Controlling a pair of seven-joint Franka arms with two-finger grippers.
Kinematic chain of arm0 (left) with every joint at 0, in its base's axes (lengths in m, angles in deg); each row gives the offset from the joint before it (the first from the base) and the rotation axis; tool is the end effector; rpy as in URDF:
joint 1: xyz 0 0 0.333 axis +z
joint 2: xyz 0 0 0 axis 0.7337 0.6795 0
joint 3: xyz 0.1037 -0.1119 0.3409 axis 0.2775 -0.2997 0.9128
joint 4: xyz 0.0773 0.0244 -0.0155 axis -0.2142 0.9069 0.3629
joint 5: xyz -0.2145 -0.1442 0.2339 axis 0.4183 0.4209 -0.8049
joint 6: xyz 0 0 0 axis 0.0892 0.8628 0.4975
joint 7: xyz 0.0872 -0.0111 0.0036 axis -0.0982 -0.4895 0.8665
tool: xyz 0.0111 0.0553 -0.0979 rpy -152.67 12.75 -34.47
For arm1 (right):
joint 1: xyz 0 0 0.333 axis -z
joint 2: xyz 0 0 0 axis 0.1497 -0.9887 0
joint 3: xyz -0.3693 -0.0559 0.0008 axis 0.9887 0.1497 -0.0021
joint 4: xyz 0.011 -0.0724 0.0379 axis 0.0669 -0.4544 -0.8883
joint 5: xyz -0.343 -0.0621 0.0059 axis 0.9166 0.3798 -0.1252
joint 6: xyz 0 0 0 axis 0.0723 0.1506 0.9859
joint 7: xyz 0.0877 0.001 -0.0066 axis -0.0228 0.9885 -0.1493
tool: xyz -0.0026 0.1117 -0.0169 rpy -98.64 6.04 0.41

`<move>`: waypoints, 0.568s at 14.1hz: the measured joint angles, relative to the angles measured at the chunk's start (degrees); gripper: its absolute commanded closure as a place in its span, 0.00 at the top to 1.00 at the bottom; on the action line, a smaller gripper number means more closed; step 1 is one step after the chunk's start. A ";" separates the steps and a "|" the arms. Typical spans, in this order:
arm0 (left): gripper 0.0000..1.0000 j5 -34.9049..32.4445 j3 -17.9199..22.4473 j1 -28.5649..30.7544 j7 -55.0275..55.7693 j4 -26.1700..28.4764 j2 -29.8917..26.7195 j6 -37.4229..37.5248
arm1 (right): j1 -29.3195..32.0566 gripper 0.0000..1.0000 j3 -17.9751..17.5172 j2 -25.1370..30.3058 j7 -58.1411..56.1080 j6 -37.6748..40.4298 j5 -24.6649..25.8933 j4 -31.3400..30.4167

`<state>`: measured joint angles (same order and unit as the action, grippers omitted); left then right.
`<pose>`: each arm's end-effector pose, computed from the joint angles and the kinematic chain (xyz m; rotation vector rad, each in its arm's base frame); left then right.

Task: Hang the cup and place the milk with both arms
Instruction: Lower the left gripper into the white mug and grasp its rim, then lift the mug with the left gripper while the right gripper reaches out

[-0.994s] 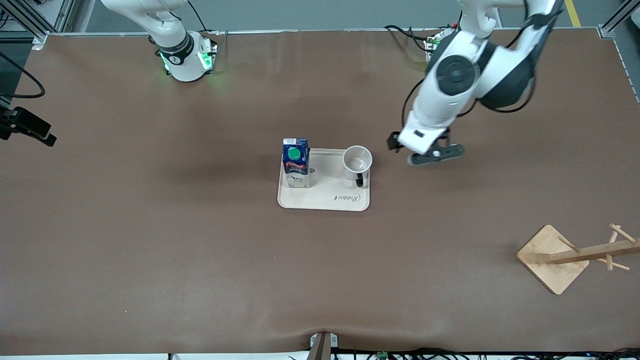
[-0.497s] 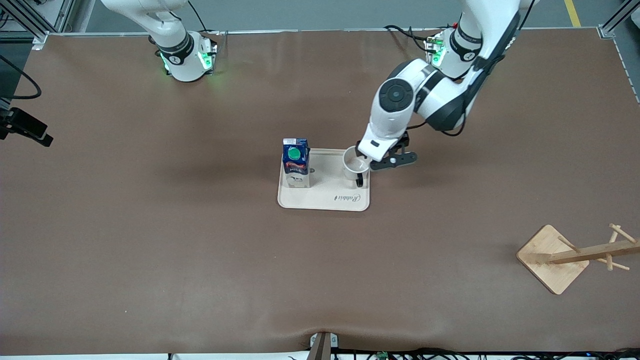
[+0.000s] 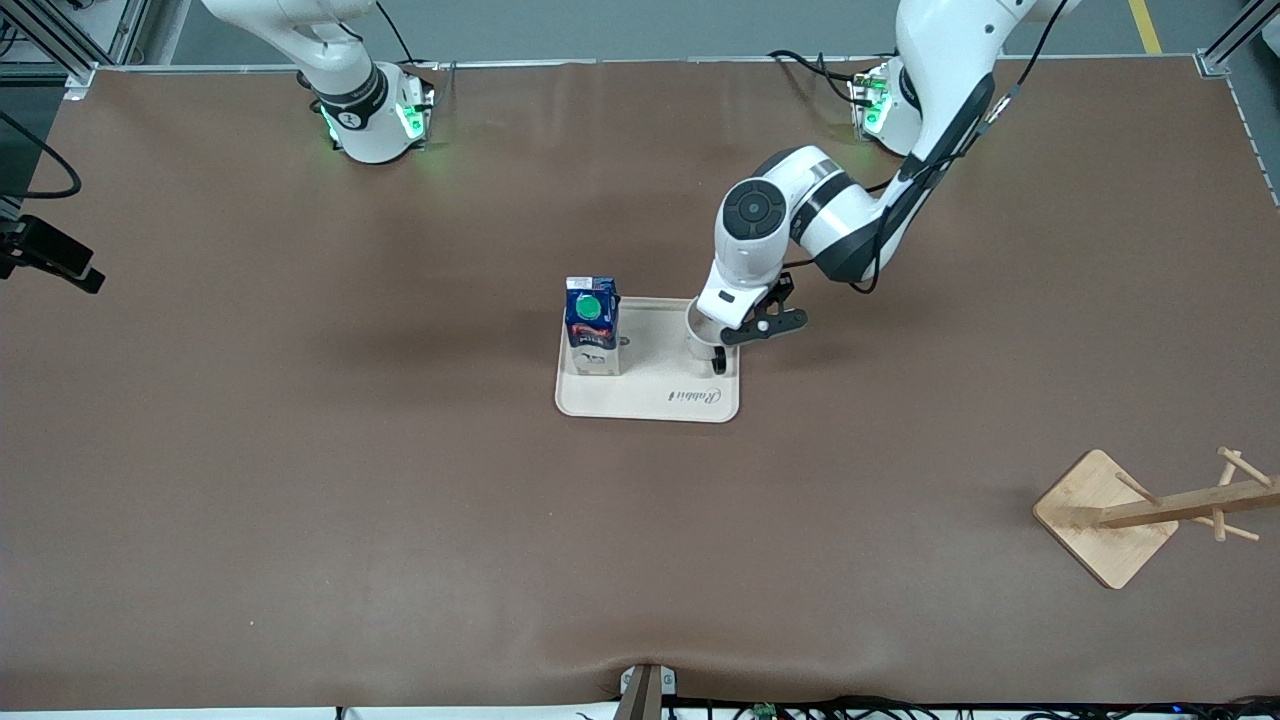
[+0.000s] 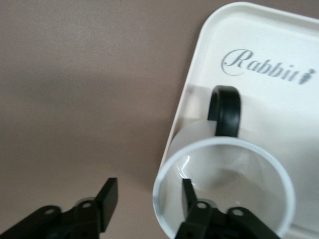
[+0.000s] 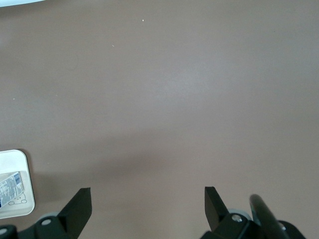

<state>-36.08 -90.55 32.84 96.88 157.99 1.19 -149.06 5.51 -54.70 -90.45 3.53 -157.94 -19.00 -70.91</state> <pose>0.4455 -0.3646 0.3193 -3.0070 -0.3539 0.1092 0.5115 -0.0451 0.6972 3.1088 -0.2769 0.0768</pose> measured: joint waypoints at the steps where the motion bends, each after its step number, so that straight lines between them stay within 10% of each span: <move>1: 0.16 -0.66 0.00 0.00 1.47 0.00 0.84 -0.71 | 0.00 1.00 -0.03 0.00 0.00 0.00 0.00 0.00; 3: 0.00 -1.03 0.00 -0.01 2.86 -0.05 2.01 -1.95 | 0.00 1.00 -0.08 0.00 0.00 0.00 0.00 0.00; 8: 0.00 -1.05 -0.15 0.00 3.96 -1.65 2.07 -2.54 | 0.00 1.00 -0.23 0.00 0.00 0.00 0.00 0.00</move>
<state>-37.13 -90.70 32.84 100.85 156.34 3.27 -151.60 5.51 -54.93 -90.45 3.53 -157.94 -19.00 -70.91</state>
